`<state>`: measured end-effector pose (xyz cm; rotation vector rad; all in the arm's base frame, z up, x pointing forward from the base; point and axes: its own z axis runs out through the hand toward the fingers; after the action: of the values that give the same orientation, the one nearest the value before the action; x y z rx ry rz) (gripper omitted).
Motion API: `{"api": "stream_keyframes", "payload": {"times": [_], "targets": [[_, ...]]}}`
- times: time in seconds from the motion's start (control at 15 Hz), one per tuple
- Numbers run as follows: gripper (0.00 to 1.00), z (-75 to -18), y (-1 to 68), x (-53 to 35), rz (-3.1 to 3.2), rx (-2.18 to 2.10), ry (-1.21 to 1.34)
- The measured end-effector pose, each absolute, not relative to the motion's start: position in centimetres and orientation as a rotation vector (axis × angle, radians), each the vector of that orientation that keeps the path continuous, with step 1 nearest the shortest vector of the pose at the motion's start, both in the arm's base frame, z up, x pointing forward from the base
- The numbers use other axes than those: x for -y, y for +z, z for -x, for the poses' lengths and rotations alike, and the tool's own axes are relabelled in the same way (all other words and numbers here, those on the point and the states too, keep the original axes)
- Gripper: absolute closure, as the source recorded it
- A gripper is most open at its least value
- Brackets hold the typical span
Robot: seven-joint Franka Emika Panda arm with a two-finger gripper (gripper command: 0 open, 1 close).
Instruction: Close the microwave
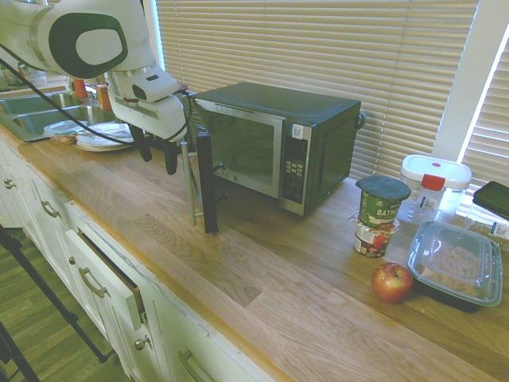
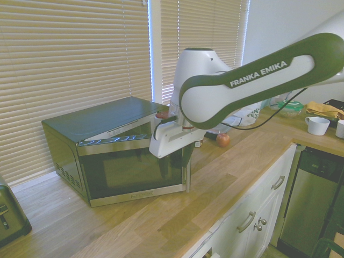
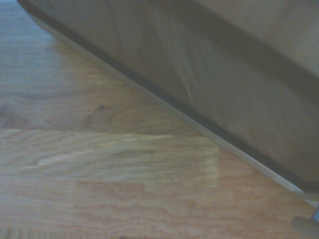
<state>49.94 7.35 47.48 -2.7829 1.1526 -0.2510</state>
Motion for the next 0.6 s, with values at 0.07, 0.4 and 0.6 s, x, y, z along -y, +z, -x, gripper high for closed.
{"api": "stream_keyframes", "payload": {"times": [0.07, 0.4, 0.6], "targets": [[0.00, -51.0, 47.7, -7.4, 2.772, -1.167, -0.247], [0.00, -55.1, 49.8, -6.0, 2.705, -1.229, -0.282], [0.00, -58.0, 49.6, -5.0, 2.685, -1.285, -0.271]]}}
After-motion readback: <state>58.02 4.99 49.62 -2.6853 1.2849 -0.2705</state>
